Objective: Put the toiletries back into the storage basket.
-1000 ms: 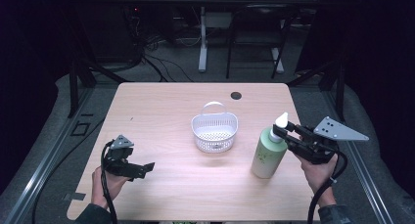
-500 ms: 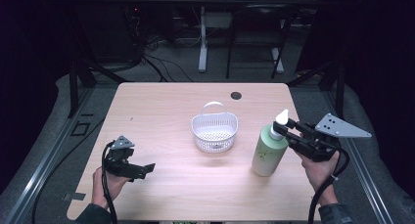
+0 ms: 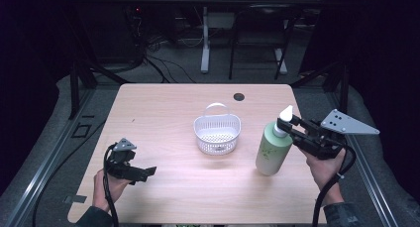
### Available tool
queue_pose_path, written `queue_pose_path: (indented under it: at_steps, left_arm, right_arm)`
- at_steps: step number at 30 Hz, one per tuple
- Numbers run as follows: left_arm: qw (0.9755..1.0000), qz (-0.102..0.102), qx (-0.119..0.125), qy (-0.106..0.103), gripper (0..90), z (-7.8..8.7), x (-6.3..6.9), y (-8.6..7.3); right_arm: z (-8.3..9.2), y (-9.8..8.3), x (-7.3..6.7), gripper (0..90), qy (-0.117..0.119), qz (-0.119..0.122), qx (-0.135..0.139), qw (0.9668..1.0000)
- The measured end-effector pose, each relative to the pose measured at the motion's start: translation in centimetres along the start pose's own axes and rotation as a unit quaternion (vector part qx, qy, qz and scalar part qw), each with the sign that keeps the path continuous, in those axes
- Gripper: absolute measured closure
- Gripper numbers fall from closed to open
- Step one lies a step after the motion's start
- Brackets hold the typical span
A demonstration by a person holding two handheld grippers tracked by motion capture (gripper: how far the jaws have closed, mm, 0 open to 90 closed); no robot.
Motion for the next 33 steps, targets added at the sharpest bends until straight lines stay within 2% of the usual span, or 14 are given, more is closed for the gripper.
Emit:
queue_pose_path:
  at_steps: [10, 20, 26, 33]
  left_arm:
    - [1.0, 0.0, -0.002, -0.001, 0.0, 0.0, -0.1, -0.1]
    - [1.0, 0.003, 0.006, -0.006, 0.0, 0.1, 0.1, 0.0]
    - [1.0, 0.001, 0.0, -0.007, 0.0, 0.1, 0.1, -0.1]
    - [1.0, -0.001, 0.004, -0.007, 0.0, 0.1, 0.1, 0.0]
  right_arm:
    - [-0.3, 1.0, 0.1, 68.1, 0.001, 0.004, 0.002, 1.0]
    - [-0.8, 1.6, -0.2, 68.1, 0.005, 0.006, 0.005, 1.0]
    - [-1.0, 2.3, -0.3, 68.1, 0.007, 0.011, 0.013, 0.9998]
    - [-1.0, 3.4, -0.3, 68.1, 0.007, 0.017, 0.023, 0.9996]
Point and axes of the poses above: each handheld gripper's, and its own axes: z roughly backward along the jaws, y roughly out of its top, x roughly to its right, the point moved 7 cm from there along -z, roughly forward along the jaws, and after that the axes turned 2 degrees about x, right-handed, at the moved point
